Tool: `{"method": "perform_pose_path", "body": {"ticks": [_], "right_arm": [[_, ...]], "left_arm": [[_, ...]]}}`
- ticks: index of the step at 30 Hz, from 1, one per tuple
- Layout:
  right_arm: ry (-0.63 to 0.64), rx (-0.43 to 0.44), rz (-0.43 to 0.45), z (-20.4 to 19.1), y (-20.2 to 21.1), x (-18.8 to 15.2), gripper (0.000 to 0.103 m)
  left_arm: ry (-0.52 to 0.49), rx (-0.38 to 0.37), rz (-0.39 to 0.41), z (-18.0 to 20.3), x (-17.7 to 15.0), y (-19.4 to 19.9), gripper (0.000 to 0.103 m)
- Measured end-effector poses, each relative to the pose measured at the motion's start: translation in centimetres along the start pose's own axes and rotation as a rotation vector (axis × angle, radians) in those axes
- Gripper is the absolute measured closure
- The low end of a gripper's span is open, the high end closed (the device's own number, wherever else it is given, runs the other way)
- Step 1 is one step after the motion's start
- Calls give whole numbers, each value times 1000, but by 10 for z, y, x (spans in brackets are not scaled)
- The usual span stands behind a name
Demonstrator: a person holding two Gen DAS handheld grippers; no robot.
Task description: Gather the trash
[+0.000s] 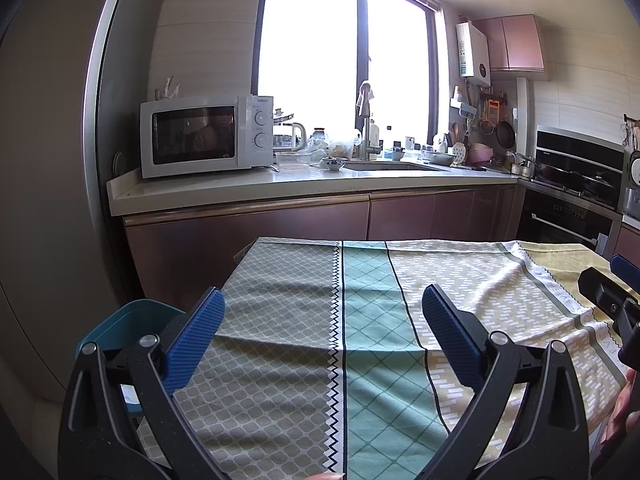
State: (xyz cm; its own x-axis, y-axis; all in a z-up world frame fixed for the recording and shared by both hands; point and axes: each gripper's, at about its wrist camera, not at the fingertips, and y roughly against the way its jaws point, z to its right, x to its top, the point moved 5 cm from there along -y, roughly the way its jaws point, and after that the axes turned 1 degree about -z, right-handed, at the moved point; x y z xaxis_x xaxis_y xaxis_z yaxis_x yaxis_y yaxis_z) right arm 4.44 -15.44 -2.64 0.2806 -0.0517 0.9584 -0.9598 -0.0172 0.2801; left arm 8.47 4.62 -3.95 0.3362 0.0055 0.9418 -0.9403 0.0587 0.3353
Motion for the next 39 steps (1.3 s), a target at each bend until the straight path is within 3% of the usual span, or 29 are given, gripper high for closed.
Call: {"method": "perform_pose_path", "body": {"ticks": [39], "right_arm": [[0, -13, -4, 3, 2, -1, 7]], "left_arm": [[0, -5, -8, 2, -3, -3, 6]]}}
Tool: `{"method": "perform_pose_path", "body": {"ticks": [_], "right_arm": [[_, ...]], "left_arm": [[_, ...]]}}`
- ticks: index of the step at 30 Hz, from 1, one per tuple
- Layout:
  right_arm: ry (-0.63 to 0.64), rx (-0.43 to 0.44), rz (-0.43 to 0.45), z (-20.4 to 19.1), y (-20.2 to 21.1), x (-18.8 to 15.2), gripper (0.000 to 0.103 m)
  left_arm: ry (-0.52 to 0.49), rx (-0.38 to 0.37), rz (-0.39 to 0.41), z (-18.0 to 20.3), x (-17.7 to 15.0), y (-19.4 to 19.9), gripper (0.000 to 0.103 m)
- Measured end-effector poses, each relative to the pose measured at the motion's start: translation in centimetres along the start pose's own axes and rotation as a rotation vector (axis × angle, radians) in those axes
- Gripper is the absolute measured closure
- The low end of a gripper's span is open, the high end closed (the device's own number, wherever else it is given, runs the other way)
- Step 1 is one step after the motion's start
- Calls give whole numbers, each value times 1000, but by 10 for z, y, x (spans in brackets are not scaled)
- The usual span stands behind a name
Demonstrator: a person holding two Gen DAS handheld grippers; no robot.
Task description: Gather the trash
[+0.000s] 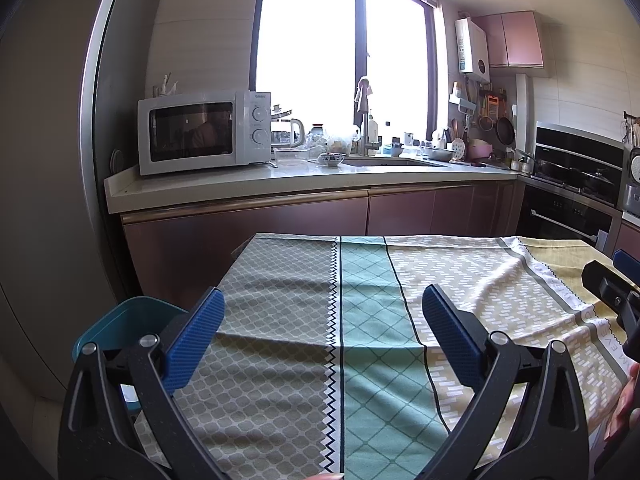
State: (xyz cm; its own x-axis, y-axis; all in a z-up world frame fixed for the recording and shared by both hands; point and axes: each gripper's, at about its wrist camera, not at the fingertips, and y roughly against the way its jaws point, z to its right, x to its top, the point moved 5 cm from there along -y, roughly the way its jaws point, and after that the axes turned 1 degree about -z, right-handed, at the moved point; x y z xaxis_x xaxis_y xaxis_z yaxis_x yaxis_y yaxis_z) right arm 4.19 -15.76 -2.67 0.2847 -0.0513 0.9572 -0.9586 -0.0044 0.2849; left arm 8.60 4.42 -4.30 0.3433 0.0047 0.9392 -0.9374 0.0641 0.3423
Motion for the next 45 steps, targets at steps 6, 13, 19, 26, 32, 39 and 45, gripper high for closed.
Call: {"method": "perform_pose_path", "body": {"ticks": [6, 13, 19, 26, 32, 39, 45], "right_arm": [[0, -1, -1, 1, -1, 0, 7], [-3, -6, 0, 3, 0, 0, 7], [-3, -6, -4, 3, 0, -1, 7], [-1, -8, -6, 3, -1, 1, 7], [-2, -14, -5, 3, -2, 2, 7], [-1, -20, -9, 2, -4, 2, 7], [-2, -24, -11, 3, -5, 1, 7]], "left_arm": [[1, -1, -2, 0, 0, 0, 6], [1, -3, -5, 1, -5, -3, 6], [1, -4, -7, 1, -7, -4, 6], [1, -9, -9, 2, -9, -7, 6], [-1, -11, -11, 3, -10, -8, 6], [-3, -16, -20, 6, -11, -10, 6], [-9, -18, -29, 7, -5, -14, 6]]}}
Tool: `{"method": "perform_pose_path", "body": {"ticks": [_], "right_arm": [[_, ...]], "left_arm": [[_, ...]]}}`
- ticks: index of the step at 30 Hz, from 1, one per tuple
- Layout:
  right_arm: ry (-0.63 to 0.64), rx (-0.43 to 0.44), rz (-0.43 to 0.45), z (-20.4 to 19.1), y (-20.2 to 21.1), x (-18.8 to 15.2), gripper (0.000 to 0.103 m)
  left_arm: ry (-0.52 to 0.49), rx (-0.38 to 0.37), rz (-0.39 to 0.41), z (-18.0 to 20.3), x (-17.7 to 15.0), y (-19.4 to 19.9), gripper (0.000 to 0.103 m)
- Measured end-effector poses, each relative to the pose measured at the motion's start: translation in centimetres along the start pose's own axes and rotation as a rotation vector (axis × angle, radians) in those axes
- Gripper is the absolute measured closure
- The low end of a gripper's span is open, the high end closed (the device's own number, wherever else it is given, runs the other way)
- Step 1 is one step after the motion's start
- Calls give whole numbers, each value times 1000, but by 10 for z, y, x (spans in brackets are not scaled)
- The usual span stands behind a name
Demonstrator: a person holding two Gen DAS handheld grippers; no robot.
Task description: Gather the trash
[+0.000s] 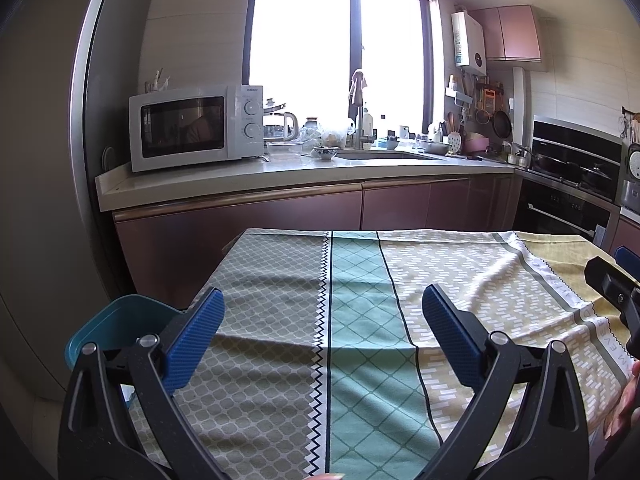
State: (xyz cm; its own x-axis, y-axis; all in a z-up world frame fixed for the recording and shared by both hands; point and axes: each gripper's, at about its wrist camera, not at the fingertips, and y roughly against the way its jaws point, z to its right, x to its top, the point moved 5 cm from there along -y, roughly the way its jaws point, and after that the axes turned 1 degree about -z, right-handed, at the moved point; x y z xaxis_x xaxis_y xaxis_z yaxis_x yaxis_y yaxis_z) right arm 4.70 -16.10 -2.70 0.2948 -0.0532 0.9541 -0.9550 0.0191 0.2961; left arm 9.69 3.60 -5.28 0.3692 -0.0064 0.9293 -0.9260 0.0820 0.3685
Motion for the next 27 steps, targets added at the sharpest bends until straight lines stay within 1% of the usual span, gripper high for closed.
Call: {"method": "perform_pose_path", "body": {"ticks": [18, 27], "right_arm": [[-10, -8, -17, 9, -8, -3, 7], [-13, -17, -32, 18, -15, -5, 7]], "left_arm": [[-8, 0, -21, 5, 4, -10, 6], [-35, 10, -28, 14, 6, -22, 6]]}}
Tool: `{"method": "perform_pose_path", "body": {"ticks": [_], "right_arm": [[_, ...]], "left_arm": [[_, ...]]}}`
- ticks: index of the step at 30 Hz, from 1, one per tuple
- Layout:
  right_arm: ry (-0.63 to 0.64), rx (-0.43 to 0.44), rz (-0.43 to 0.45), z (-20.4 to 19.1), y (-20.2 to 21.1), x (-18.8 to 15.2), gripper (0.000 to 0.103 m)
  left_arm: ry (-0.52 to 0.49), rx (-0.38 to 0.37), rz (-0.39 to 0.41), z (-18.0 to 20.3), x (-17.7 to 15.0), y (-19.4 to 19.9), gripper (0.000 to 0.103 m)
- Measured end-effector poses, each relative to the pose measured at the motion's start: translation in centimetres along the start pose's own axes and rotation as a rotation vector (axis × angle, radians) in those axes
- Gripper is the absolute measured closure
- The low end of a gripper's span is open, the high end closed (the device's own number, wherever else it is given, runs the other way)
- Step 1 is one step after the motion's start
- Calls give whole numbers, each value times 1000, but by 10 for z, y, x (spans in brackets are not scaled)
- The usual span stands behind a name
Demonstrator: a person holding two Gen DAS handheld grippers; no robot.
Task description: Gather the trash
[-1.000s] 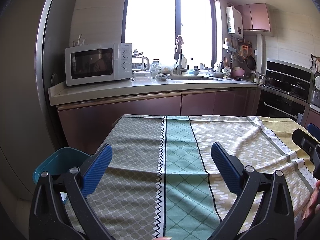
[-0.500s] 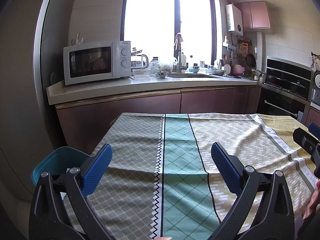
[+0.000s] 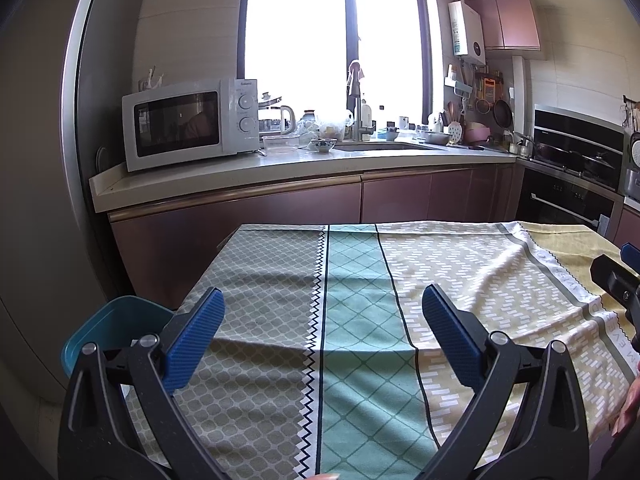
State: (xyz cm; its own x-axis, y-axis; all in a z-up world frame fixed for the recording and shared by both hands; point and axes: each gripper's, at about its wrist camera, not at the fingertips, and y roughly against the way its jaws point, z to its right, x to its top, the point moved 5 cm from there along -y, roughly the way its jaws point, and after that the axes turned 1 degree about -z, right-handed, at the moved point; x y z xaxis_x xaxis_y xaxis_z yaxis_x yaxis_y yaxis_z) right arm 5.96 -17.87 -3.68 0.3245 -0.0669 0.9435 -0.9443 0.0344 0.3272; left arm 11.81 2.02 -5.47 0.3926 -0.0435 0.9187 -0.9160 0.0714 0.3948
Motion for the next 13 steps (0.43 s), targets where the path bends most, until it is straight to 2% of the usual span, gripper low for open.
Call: {"method": "perform_pose_path", "body": {"ticks": [5, 8, 13], "right_arm": [[3, -1, -12, 4, -5, -1, 7], [1, 0, -31, 10, -11, -3, 7], [-2, -10, -119, 27, -33, -8, 7]], "left_arm": [[-15, -13, -32, 9, 0, -12, 6], [2, -26, -103, 12, -3, -29, 6], [16, -21, -225, 18, -11, -65, 6]]}}
